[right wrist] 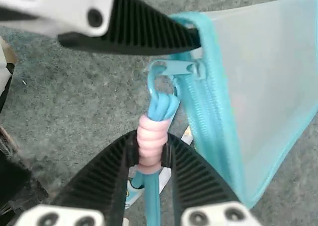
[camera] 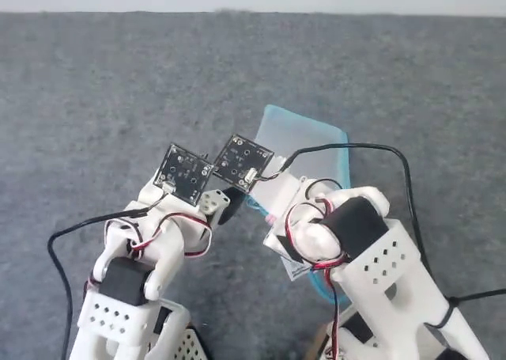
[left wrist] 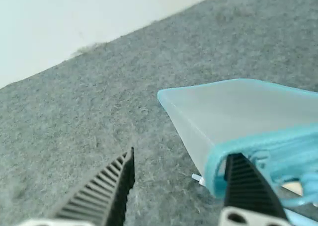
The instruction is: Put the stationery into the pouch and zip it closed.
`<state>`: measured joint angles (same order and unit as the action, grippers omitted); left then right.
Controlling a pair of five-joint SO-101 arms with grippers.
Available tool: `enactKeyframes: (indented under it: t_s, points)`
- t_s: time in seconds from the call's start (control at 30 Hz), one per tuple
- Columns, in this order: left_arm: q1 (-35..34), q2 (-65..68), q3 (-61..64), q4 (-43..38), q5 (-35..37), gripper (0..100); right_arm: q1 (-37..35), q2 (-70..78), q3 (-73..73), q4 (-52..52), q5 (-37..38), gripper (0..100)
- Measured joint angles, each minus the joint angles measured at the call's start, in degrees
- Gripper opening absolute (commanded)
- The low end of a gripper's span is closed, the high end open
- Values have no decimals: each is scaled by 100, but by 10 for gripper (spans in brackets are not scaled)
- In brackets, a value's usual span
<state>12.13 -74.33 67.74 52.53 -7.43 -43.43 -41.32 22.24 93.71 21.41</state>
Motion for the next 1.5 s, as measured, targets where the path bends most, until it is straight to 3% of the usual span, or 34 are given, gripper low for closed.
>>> enactKeyframes:
  t_s: [0.57,0.7,0.87,1.0,1.1,1.3,1.5]
  points:
    - [0,220,413,-325,-26,270,-185,-563,-905,615,9,7]
    - [9,237,519,-580,202,215,-185,-563,-905,624,9,7]
    - [9,255,1116,-1477,352,155,-308,-554,-905,642,9,7]
    - [-26,316,1240,-1582,360,72,-527,-721,-958,651,18,7]
    - [-308,316,1240,-1582,360,7,-527,-721,-958,651,18,7]
    - [-1152,316,993,-1477,598,10,-88,-721,-527,571,18,7]
    - [-1363,316,853,-1204,668,37,-44,-721,193,-88,-88,9]
